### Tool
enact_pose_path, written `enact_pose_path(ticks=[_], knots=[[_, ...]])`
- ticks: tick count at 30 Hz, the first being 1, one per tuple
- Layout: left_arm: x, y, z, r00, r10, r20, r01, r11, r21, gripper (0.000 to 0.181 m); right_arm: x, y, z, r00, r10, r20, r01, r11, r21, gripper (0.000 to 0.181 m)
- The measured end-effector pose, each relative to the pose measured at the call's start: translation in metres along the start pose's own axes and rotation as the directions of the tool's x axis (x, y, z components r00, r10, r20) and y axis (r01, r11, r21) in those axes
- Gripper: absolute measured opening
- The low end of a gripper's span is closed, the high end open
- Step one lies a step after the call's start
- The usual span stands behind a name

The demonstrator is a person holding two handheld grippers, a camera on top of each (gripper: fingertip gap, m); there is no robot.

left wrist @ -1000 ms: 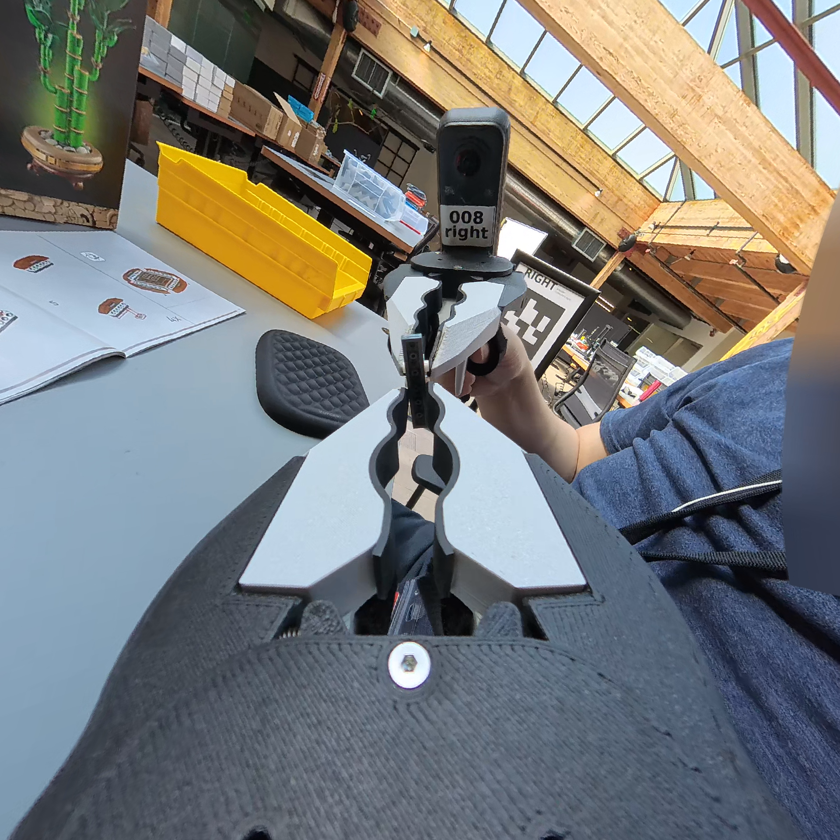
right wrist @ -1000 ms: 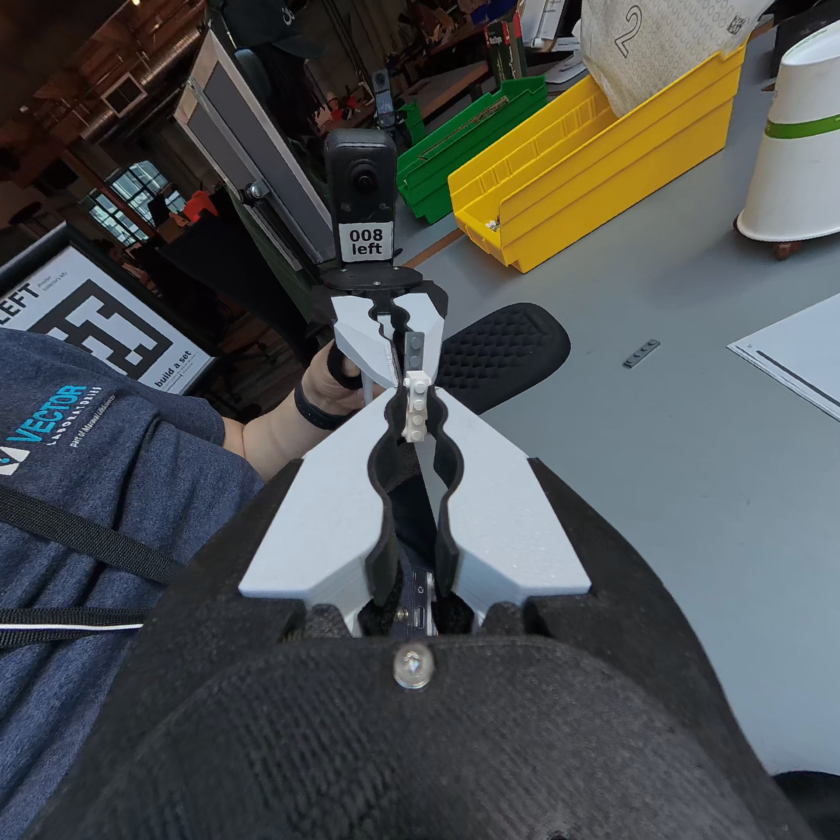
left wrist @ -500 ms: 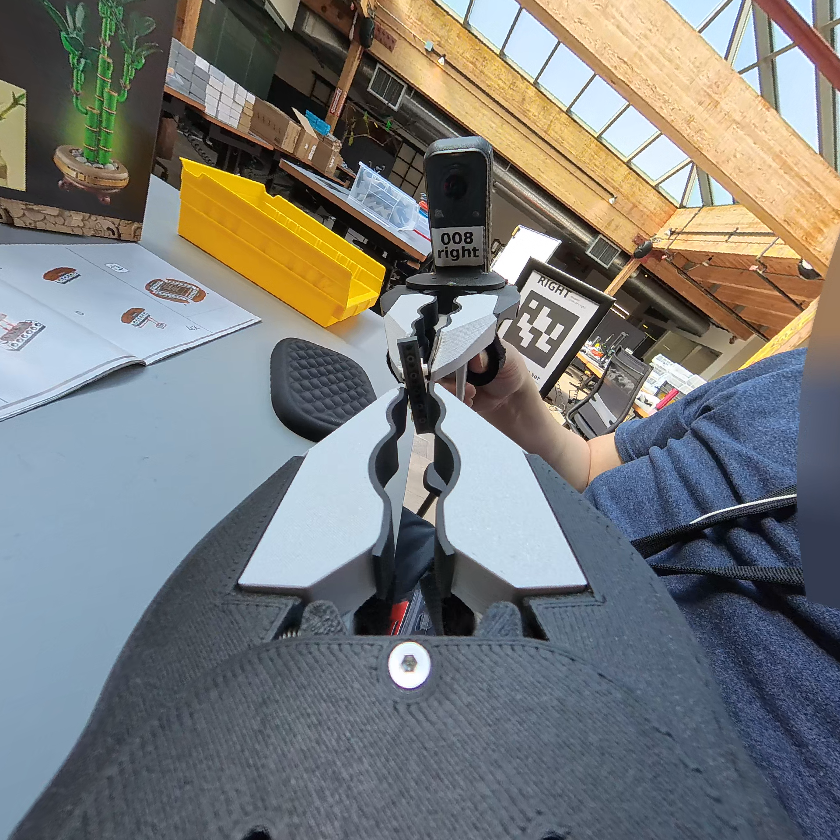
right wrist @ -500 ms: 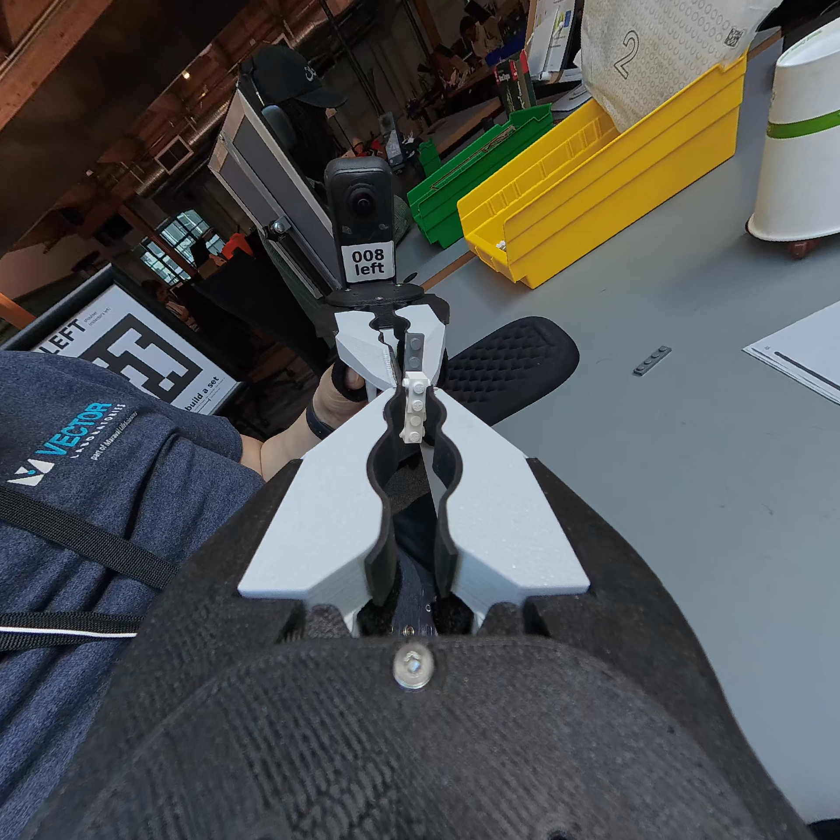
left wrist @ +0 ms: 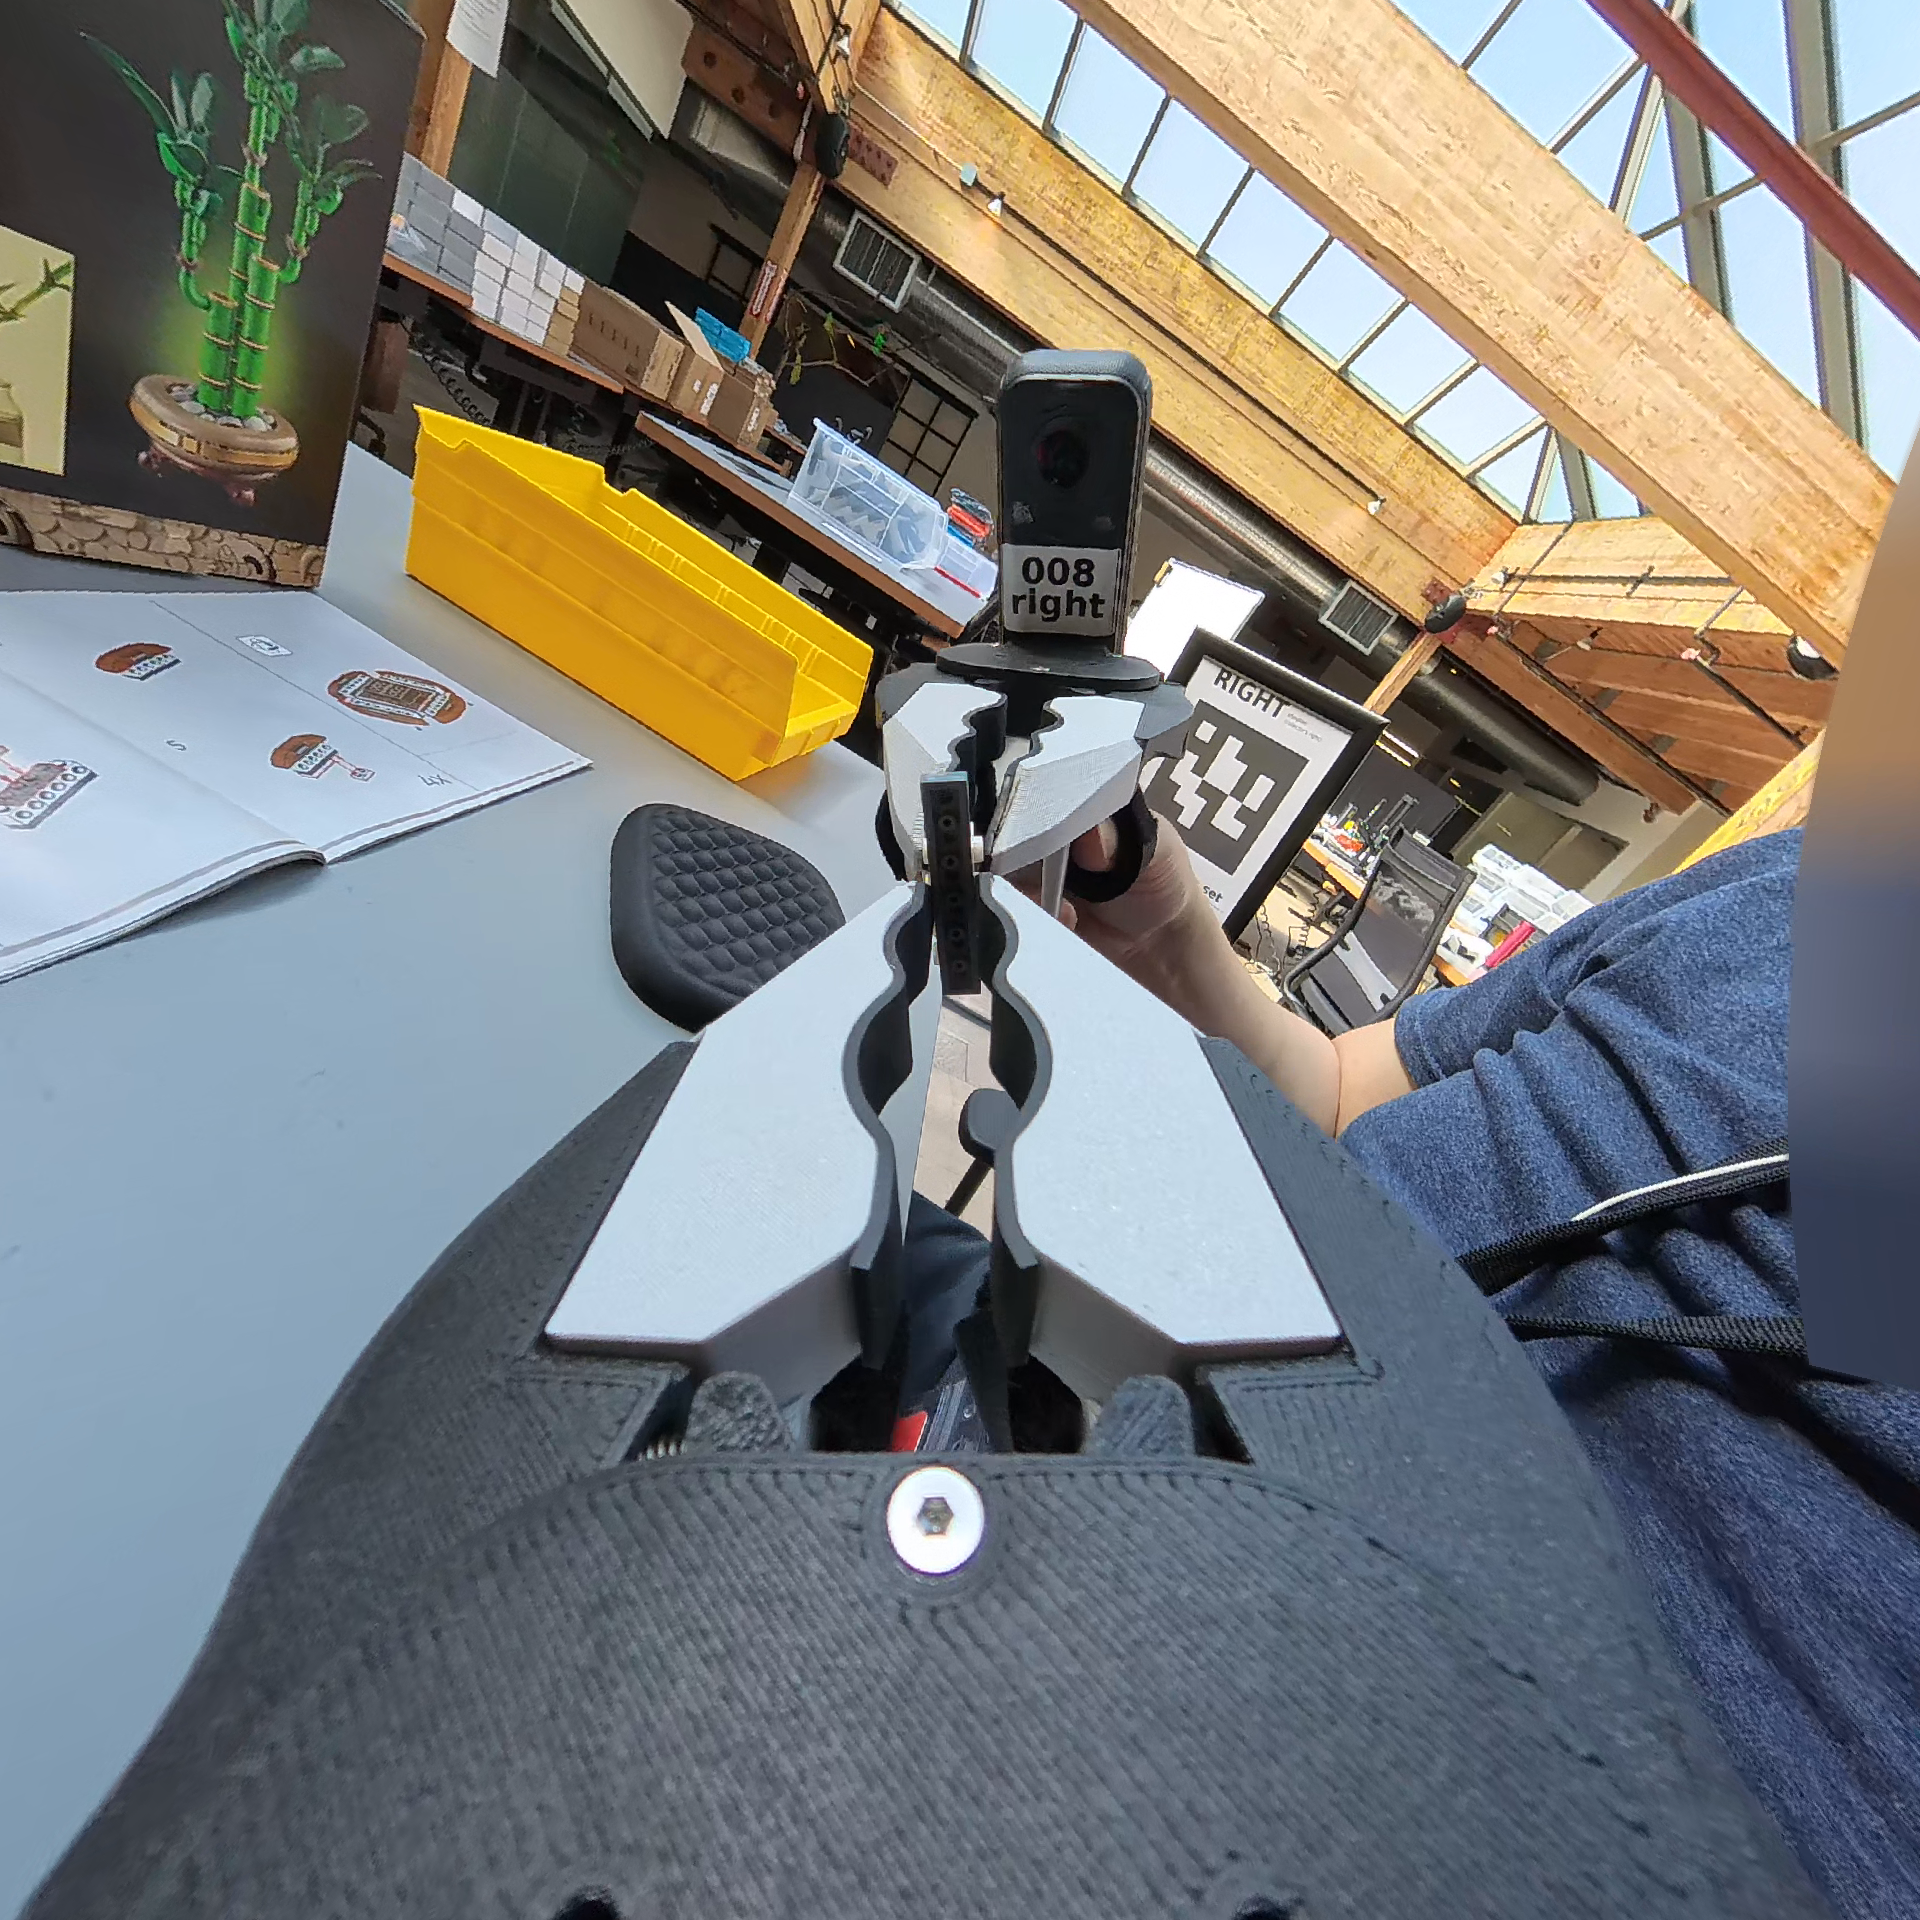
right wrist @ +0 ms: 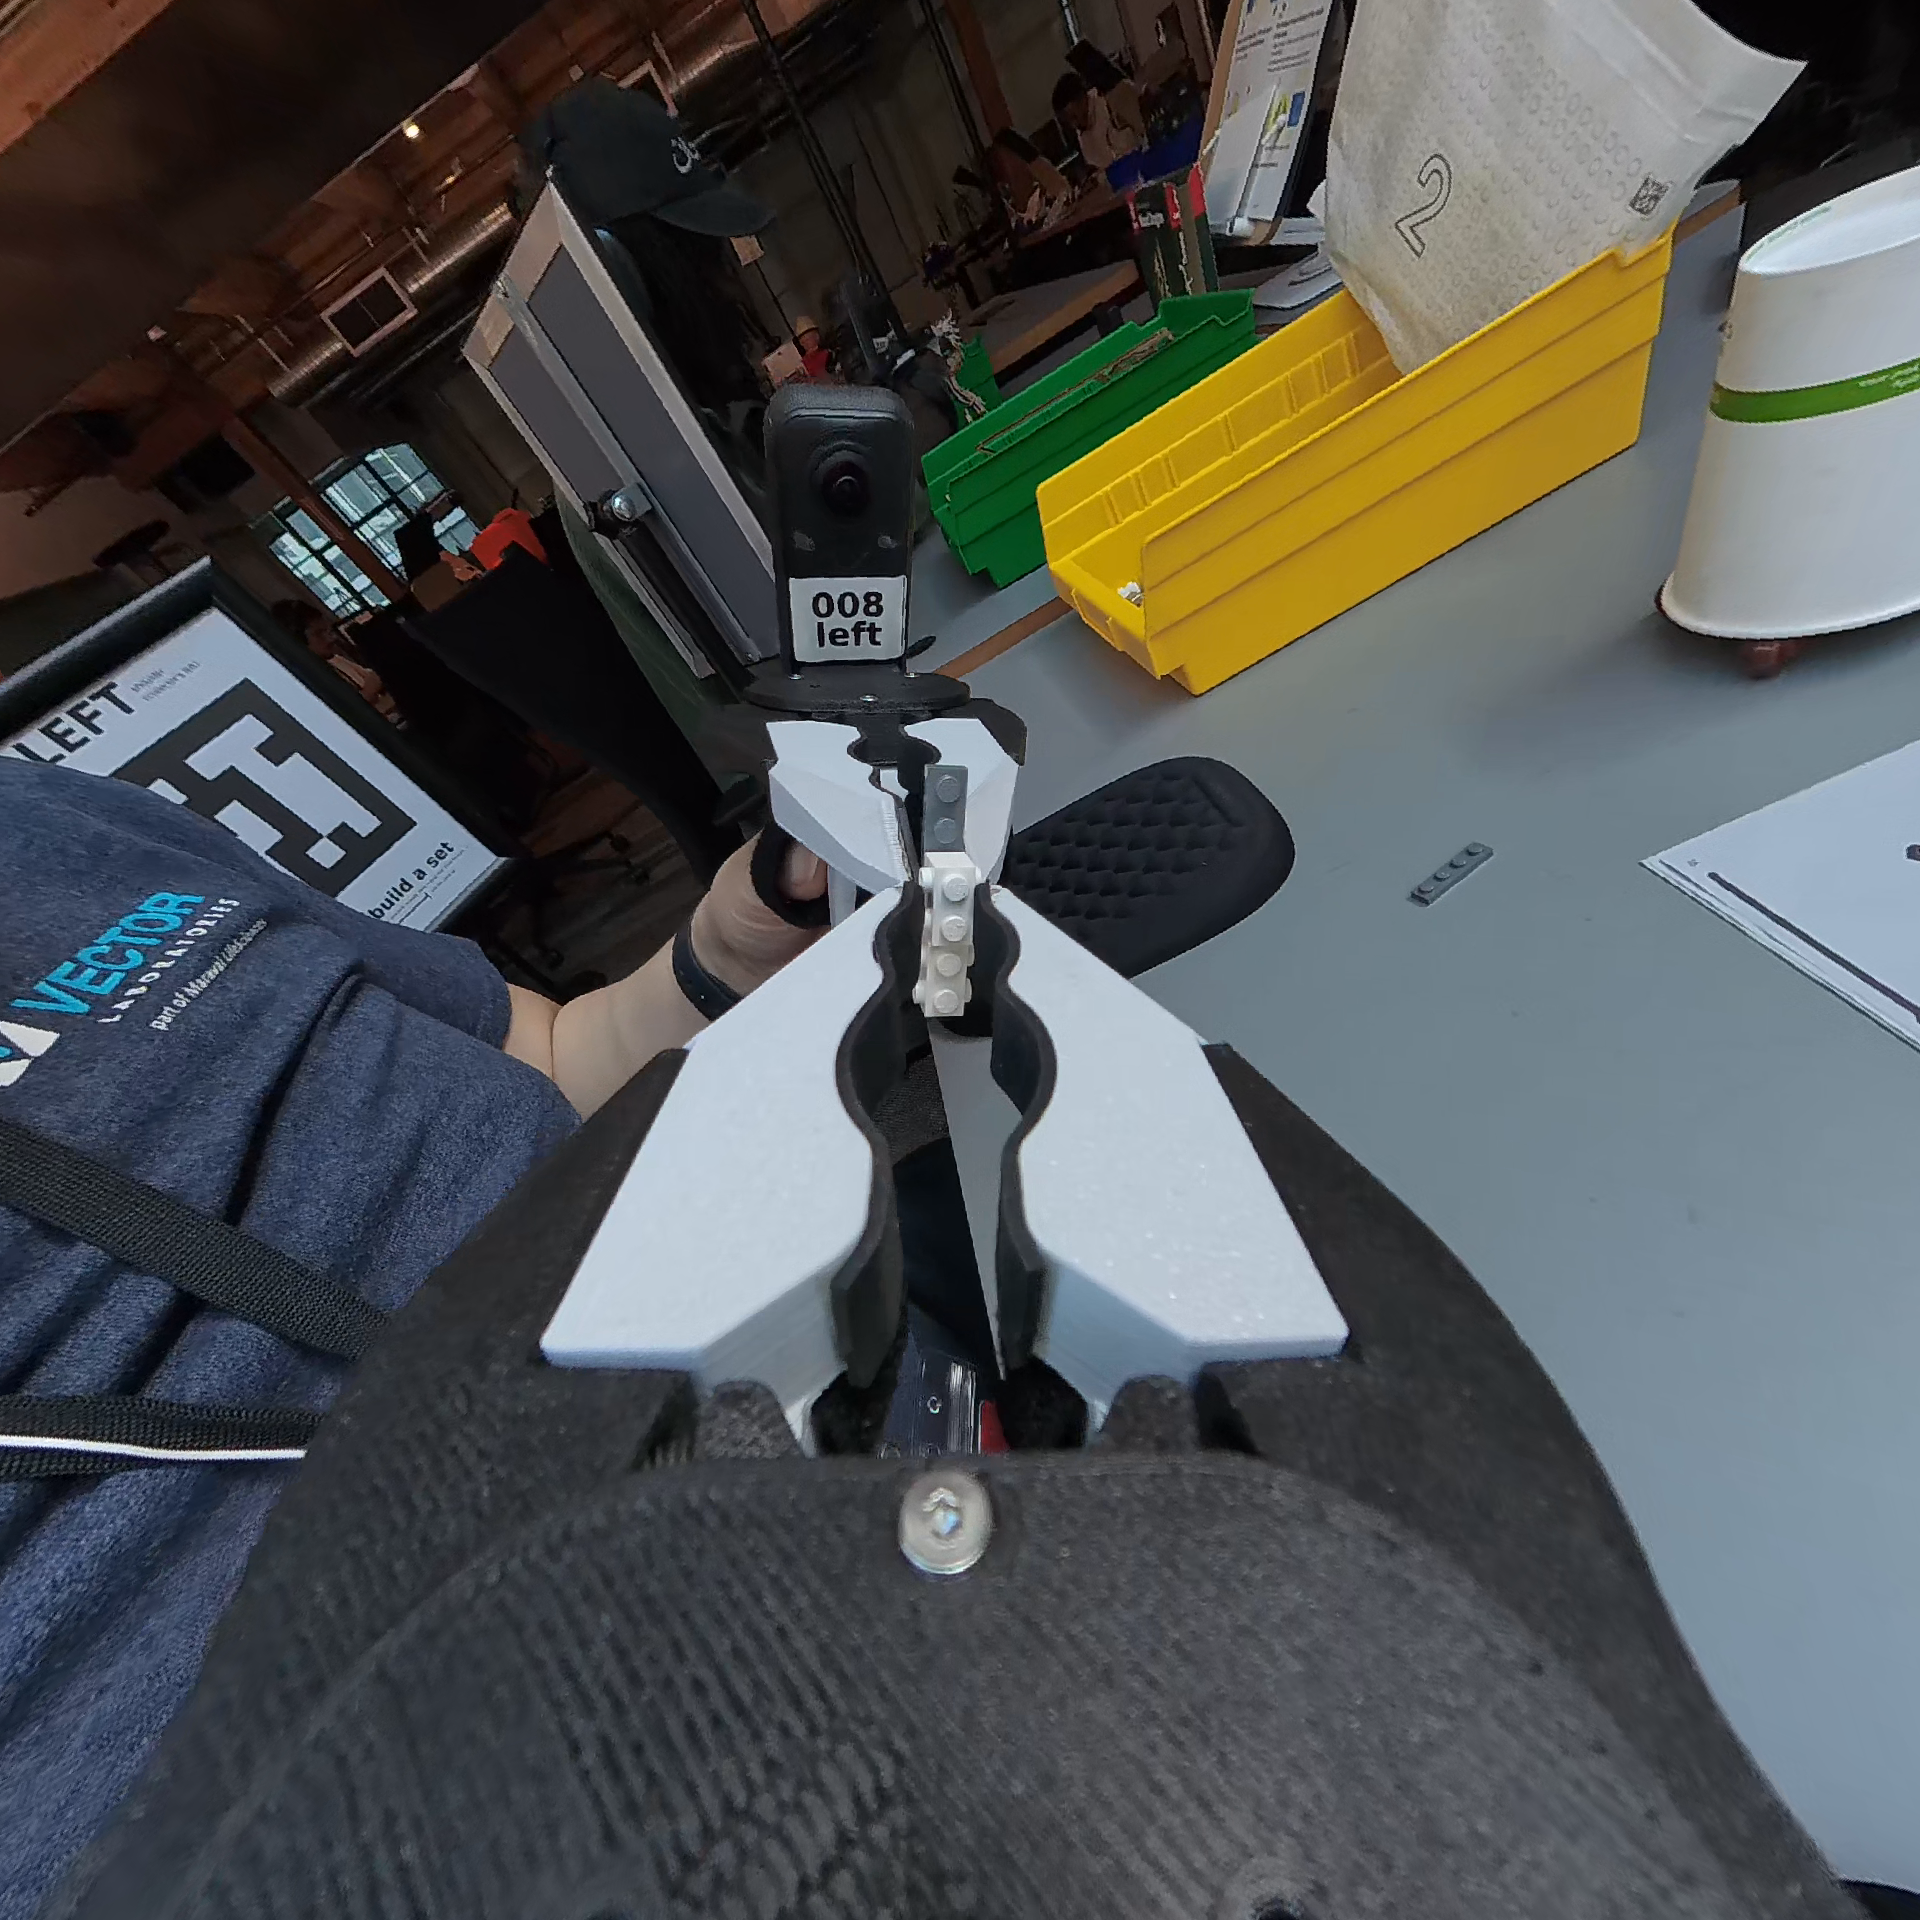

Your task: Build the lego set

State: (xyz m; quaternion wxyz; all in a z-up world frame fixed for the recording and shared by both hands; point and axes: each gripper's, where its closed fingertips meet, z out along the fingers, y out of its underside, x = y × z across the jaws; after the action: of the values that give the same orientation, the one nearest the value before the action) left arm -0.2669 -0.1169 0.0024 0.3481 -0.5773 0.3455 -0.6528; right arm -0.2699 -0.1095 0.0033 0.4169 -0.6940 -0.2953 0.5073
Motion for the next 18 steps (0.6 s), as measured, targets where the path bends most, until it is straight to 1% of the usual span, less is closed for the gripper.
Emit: enact_pose_path(ticks=[2, 5, 7, 8, 9, 11, 15, 18], knots=[[0.0, -0.002, 0.0, 1.0, -0.007, -0.006, 0.007, 1.0, 0.022, 0.005, -0.001, -0.004, 0.0, 1.0, -0.021, -0.005, 0.021, 1.0, 0.019, 0.011], [-0.001, -0.006, 0.0, 1.0, -0.026, -0.01, 0.027, 0.997, 0.077, 0.005, -0.002, -0.01, -0.001, 0.998, -0.056, -0.027, 0.058, 0.997, 0.059, 0.029], [-0.001, -0.008, 0.001, 0.999, -0.043, -0.024, 0.045, 0.993, 0.106, 0.005, -0.002, -0.012, -0.001, 0.992, -0.11, -0.068, 0.115, 0.991, 0.073, 0.019], [-0.002, -0.007, 0.001, 0.998, -0.05, -0.027, 0.053, 0.992, 0.112, 0.005, 0.003, -0.01, -0.002, 0.984, -0.138, -0.109, 0.145, 0.988, 0.059, 0.011], [-0.004, -0.005, 0.002, 0.998, -0.056, -0.025, 0.059, 0.992, 0.108, 0.005, 0.007, -0.008, -0.002, 0.98, -0.151, -0.132, 0.158, 0.986, 0.043, 0.008], [-0.009, -0.001, 0.003, 0.998, -0.068, -0.018, 0.069, 0.992, 0.103, 0.005, 0.012, -0.004, -0.001, 0.984, -0.117, -0.136, 0.123, 0.992, 0.034, 0.008], [-0.01, 0.001, 0.004, 0.997, -0.073, -0.019, 0.074, 0.993, 0.094, 0.005, 0.015, -0.003, -0.002, 0.995, -0.036, -0.088, 0.042, 0.997, 0.066, 0.006], [-0.008, 0.002, 0.004, 0.999, -0.051, -0.012, 0.052, 0.996, 0.077, 0.005, 0.013, -0.002, -0.003, 0.999, -0.022, -0.05, 0.026, 0.997, 0.068, 0.007]])
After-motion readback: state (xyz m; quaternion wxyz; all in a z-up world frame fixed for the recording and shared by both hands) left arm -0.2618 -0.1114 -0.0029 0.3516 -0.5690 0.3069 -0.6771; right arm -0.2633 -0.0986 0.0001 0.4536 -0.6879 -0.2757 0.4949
